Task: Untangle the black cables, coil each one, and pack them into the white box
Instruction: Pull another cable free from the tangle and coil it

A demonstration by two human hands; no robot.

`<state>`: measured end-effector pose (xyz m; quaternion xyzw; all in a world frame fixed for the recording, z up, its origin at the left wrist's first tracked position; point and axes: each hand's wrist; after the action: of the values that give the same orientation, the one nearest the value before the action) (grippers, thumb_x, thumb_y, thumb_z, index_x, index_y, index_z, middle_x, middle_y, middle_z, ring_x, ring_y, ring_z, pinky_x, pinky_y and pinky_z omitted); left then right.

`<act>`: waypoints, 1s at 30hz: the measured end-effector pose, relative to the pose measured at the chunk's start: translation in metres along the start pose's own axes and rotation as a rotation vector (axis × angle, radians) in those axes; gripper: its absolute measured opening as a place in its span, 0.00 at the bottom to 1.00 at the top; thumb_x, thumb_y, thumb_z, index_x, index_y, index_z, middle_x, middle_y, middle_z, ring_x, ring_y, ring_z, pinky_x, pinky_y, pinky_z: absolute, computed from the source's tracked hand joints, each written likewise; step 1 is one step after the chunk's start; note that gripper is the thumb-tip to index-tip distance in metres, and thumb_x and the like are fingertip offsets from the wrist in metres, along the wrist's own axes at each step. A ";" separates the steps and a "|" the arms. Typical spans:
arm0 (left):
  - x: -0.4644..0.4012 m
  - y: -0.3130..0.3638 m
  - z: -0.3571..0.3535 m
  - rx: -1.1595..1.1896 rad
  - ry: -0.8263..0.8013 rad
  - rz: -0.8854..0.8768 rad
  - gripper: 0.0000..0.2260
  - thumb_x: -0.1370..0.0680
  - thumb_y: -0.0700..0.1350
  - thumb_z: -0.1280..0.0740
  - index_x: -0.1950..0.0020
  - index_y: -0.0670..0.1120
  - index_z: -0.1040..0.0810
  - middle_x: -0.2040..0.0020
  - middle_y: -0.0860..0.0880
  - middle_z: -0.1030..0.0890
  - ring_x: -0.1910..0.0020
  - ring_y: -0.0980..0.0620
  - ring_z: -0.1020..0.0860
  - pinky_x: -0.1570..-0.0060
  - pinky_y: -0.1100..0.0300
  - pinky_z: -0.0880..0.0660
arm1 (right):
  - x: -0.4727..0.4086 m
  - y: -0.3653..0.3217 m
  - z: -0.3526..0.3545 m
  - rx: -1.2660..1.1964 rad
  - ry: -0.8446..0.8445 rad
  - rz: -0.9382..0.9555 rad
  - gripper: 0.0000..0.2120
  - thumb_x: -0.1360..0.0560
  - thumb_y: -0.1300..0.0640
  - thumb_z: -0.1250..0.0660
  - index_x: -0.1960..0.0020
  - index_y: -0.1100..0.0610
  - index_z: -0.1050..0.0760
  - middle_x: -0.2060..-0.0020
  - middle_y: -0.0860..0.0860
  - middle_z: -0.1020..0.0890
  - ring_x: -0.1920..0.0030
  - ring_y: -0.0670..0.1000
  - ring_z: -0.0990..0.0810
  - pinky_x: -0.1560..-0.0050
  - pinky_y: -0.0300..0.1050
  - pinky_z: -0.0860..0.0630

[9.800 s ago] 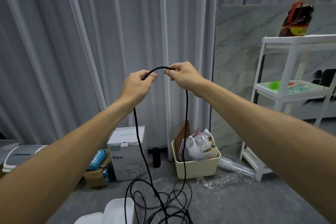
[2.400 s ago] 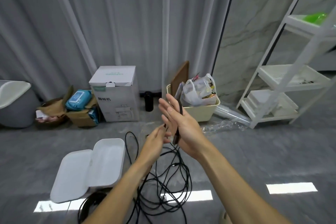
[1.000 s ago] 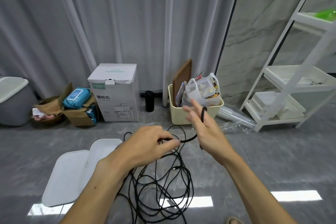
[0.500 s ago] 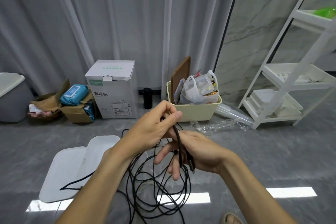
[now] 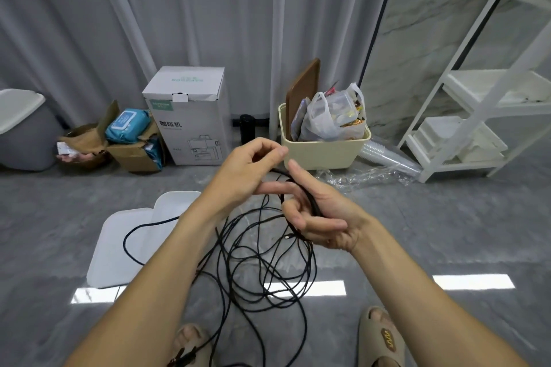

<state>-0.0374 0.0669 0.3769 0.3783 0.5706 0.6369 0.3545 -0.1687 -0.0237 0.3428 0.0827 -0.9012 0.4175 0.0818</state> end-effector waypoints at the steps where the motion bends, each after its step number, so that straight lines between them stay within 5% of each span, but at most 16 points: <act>1: 0.000 -0.001 0.000 -0.013 0.019 0.014 0.10 0.17 0.45 0.37 0.46 0.38 0.22 0.56 0.44 0.26 0.65 0.60 0.20 0.65 0.68 0.23 | 0.002 0.000 0.001 -0.017 -0.006 -0.008 0.31 0.25 0.38 0.35 0.35 0.62 0.23 0.74 0.53 0.20 0.88 0.41 0.36 0.87 0.30 0.49; 5: -0.005 -0.010 0.005 0.215 0.108 0.090 0.18 0.16 0.55 0.44 0.51 0.47 0.19 0.62 0.51 0.22 0.57 0.55 0.20 0.47 0.56 0.25 | 0.008 0.000 -0.001 -0.086 -0.084 0.073 0.21 0.20 0.51 0.39 0.34 0.64 0.24 0.74 0.51 0.19 0.86 0.41 0.33 0.86 0.32 0.51; 8: -0.005 -0.019 0.001 0.279 0.098 0.084 0.22 0.15 0.56 0.50 0.49 0.47 0.19 0.58 0.51 0.17 0.49 0.53 0.20 0.36 0.52 0.28 | 0.008 0.000 -0.007 -0.254 -0.144 0.190 0.20 0.19 0.60 0.38 0.29 0.65 0.30 0.63 0.56 0.16 0.81 0.43 0.25 0.86 0.31 0.42; 11: 0.001 -0.028 -0.011 0.190 0.022 0.121 0.27 0.15 0.58 0.54 0.50 0.51 0.16 0.48 0.53 0.14 0.43 0.59 0.19 0.31 0.56 0.32 | 0.006 -0.003 -0.010 -0.536 -0.265 0.219 0.23 0.17 0.67 0.45 0.23 0.64 0.42 0.45 0.67 0.19 0.65 0.58 0.16 0.81 0.38 0.28; 14: 0.003 -0.042 -0.020 0.126 -0.116 0.148 0.26 0.15 0.61 0.56 0.40 0.57 0.19 0.41 0.54 0.17 0.37 0.61 0.23 0.29 0.54 0.35 | 0.004 -0.004 -0.010 -0.626 -0.273 0.250 0.25 0.17 0.67 0.45 0.21 0.59 0.46 0.36 0.68 0.24 0.48 0.67 0.17 0.63 0.47 0.16; 16: 0.005 -0.046 -0.023 0.183 -0.194 0.156 0.21 0.15 0.58 0.55 0.32 0.62 0.26 0.38 0.58 0.19 0.37 0.60 0.23 0.34 0.55 0.30 | 0.002 -0.005 -0.009 -0.623 -0.171 0.311 0.26 0.18 0.66 0.42 0.22 0.58 0.42 0.34 0.66 0.24 0.41 0.68 0.20 0.46 0.55 0.18; 18: 0.008 -0.046 -0.025 0.194 -0.232 0.251 0.23 0.15 0.57 0.57 0.27 0.54 0.32 0.39 0.54 0.18 0.41 0.53 0.19 0.42 0.57 0.25 | 0.002 -0.009 -0.010 -0.569 0.005 0.440 0.25 0.18 0.62 0.43 0.22 0.55 0.41 0.35 0.64 0.23 0.38 0.65 0.21 0.37 0.57 0.24; 21: 0.013 -0.047 -0.025 0.111 -0.329 0.489 0.34 0.17 0.62 0.63 0.30 0.45 0.27 0.44 0.42 0.16 0.48 0.46 0.17 0.44 0.57 0.25 | 0.003 -0.021 -0.012 -0.450 0.259 0.629 0.23 0.16 0.56 0.46 0.22 0.48 0.39 0.34 0.58 0.22 0.36 0.59 0.21 0.35 0.58 0.26; 24: 0.016 -0.044 -0.021 0.056 -0.398 0.532 0.36 0.18 0.64 0.63 0.35 0.45 0.24 0.48 0.41 0.15 0.56 0.47 0.17 0.44 0.55 0.25 | 0.006 -0.025 -0.004 -0.278 0.485 0.706 0.24 0.16 0.55 0.46 0.22 0.42 0.43 0.30 0.51 0.25 0.32 0.53 0.24 0.31 0.60 0.30; 30: 0.015 -0.031 -0.007 0.022 -0.457 0.524 0.39 0.18 0.65 0.64 0.39 0.40 0.21 0.49 0.39 0.15 0.64 0.47 0.19 0.49 0.53 0.24 | 0.006 -0.021 0.005 0.279 0.780 0.559 0.24 0.17 0.47 0.40 0.26 0.33 0.43 0.31 0.38 0.27 0.31 0.46 0.27 0.29 0.59 0.34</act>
<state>-0.0500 0.0797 0.3471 0.6486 0.3669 0.5989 0.2932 -0.1705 -0.0415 0.3561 -0.3142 -0.7267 0.5399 0.2858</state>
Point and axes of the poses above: each hand's wrist, its own x-axis away from the middle knuckle, its own z-axis out of the back of the hand, y = z × x
